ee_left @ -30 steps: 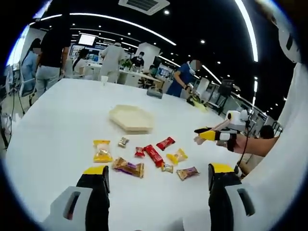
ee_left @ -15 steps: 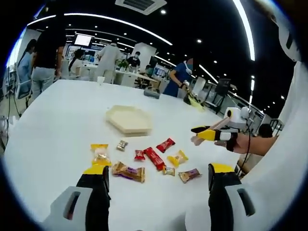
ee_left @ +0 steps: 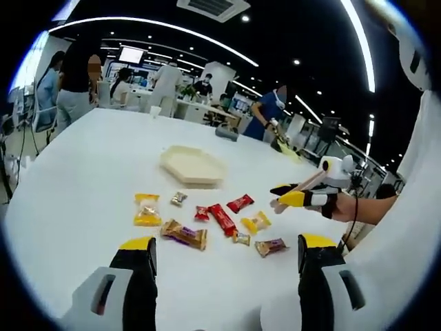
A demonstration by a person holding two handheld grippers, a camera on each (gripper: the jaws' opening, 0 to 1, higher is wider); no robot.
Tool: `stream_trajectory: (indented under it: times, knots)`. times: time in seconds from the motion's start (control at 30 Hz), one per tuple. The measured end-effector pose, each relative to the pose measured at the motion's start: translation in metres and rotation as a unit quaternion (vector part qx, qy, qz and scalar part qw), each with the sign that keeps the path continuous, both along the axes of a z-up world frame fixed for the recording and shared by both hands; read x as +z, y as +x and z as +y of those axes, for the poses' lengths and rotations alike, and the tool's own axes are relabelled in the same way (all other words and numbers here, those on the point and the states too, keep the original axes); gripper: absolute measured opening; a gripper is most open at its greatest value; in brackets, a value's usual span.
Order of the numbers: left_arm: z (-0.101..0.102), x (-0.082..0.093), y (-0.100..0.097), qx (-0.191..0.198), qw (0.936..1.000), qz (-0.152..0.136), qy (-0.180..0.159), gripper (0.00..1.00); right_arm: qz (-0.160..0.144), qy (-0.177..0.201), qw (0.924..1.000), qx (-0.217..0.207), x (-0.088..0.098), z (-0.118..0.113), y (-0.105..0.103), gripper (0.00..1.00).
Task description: Place the target food into the container with the food tongs after gripping and lifting it, then release it inside without dropping or visibly crushing the food.
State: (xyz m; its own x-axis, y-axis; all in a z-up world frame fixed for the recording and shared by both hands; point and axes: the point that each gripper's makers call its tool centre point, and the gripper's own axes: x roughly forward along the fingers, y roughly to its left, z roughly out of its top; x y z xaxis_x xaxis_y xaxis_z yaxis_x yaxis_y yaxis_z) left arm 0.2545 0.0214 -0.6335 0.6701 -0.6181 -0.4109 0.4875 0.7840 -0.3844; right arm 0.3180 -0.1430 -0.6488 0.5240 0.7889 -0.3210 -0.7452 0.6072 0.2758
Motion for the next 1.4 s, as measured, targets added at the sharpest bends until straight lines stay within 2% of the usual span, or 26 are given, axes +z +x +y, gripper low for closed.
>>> stream_trajectory:
  times: [0.1, 0.33, 0.67, 0.83, 1.07, 1.13, 1.23, 1.4]
  knots:
    - [0.002, -0.001, -0.001, 0.002, 1.0, -0.001, 0.004, 0.84, 0.001, -0.011, 0.9999, 0.013, -0.006, 0.005, -0.003, 0.28]
    - [0.007, 0.001, -0.004, 0.005, 1.0, -0.001, 0.003, 0.84, 0.005, -0.017, 0.9995, 0.026, -0.007, 0.015, -0.008, 0.28]
    - [0.015, -0.001, -0.004, 0.013, 0.9999, -0.001, 0.01, 0.84, -0.001, -0.027, 0.9989, 0.038, -0.013, 0.02, 0.0, 0.28]
    - [0.018, -0.005, -0.006, 0.005, 0.9993, 0.001, 0.036, 0.89, -0.002, -0.038, 0.9983, 0.044, -0.018, 0.024, 0.0, 0.28]
    - [0.018, -0.009, -0.008, 0.006, 0.9988, 0.004, 0.049, 0.99, -0.003, -0.057, 0.9967, 0.058, -0.027, 0.03, -0.002, 0.28]
    - [0.018, -0.01, -0.009, 0.004, 0.9987, 0.005, 0.05, 0.99, -0.001, -0.061, 0.9964, 0.059, -0.028, 0.03, -0.003, 0.28]
    - [0.018, -0.011, -0.011, 0.002, 0.9986, 0.007, 0.052, 0.99, 0.0, -0.073, 0.9956, 0.06, -0.033, 0.03, -0.003, 0.28]
    - [0.018, -0.015, -0.016, 0.002, 0.9983, 0.012, 0.057, 0.99, -0.009, -0.128, 0.9883, 0.083, -0.057, 0.037, -0.008, 0.28]
